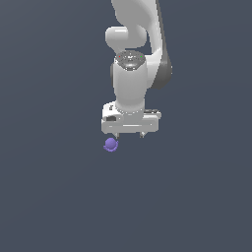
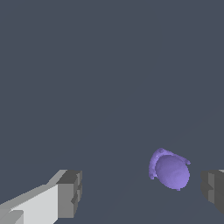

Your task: Pick up the object and move it to a goal position.

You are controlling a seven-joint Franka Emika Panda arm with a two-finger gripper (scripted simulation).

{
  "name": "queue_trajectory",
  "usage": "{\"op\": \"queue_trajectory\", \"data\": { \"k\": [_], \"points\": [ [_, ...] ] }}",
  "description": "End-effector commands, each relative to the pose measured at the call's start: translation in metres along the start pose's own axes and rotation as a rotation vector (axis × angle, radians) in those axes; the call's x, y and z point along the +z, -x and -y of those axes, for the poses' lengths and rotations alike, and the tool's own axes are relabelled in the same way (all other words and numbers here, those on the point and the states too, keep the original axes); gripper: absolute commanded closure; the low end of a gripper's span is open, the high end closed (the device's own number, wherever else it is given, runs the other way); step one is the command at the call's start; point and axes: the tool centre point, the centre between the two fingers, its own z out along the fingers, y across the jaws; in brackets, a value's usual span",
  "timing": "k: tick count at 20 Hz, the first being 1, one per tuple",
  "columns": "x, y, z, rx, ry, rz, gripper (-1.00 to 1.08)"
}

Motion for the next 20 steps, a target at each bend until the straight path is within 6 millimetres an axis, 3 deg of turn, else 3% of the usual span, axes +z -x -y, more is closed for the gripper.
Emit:
{"op": "queue_trajectory", "data": {
  "k": [1,11,15,20],
  "points": [
    [0.000,0.000,0.000,0.000,0.000,0.000,-0.92],
    [-0.017,-0.006,0.005,-0.049,0.009,-0.012,-0.92],
    [-0.010,-0.003,0.000,-0.025,0.008,-0.008,-0.92],
    [0.013,0.008,-0.019,0.061,0.008,0.006,-0.92]
  ]
}}
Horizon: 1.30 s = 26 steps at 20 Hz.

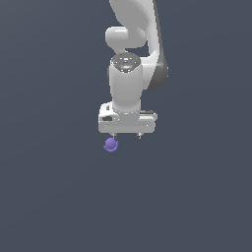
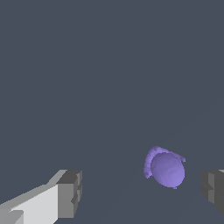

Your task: Pick up the object and move it to a goal position.

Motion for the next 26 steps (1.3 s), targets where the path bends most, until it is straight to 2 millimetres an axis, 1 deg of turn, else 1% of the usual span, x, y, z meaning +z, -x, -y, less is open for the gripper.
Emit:
{"op": "queue_trajectory", "data": {
  "k": [1,7,12,16,21,26],
  "points": [
    [0.015,0.007,-0.013,0.055,0.001,0.010,-0.92],
    [0.060,0.034,-0.053,0.236,0.010,0.038,-0.92],
    [0.083,0.051,-0.075,0.336,0.019,0.052,-0.92],
    [0.090,0.057,-0.082,0.368,0.022,0.056,-0.92],
    [0.092,0.057,-0.081,0.362,0.022,0.056,-0.92],
    [0.110,0.059,-0.082,0.365,0.022,0.056,-0.92]
  ]
}}
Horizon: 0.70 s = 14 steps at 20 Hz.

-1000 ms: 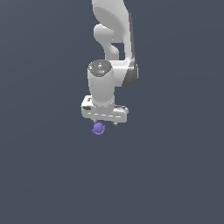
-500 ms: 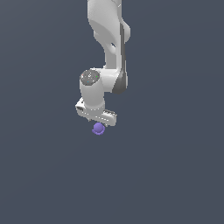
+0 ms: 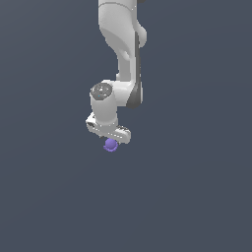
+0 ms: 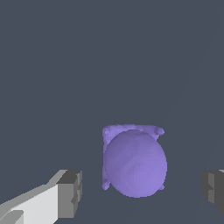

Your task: Pick up the object and move it to a goal position.

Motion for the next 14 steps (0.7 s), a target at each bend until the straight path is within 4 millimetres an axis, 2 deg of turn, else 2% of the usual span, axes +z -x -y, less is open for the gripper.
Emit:
{"op": "queue_trajectory", "data": {
  "k": [1,5,10,11,14],
  "points": [
    [0.013,0.001,-0.001,0.002,0.001,0.001,-0.92],
    [0.030,0.001,-0.001,0.004,0.001,0.001,-0.92],
    [0.037,0.001,-0.001,0.005,0.001,0.001,-0.92],
    [0.037,0.001,-0.001,0.005,0.001,0.001,1.08],
    [0.037,0.001,-0.001,0.005,0.001,0.001,1.08]
  ]
}}
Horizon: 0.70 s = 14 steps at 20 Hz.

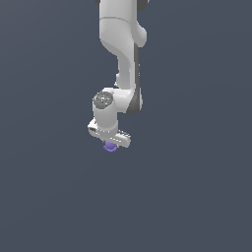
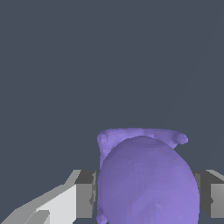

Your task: Pick up the object and move it to a goal position.

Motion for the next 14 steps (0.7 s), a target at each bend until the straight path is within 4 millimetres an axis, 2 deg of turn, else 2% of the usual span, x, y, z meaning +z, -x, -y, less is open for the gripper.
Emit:
{"op": "queue_trajectory", "data": {
  "k": [1,9,14],
  "points": [
    [0.001,0.000,0.000,0.000,0.000,0.000,1.08],
    [-0.001,0.000,0.001,0.000,0.000,0.000,1.08],
    [-0.014,0.003,0.012,0.000,0.000,0.000,1.08]
  ]
}}
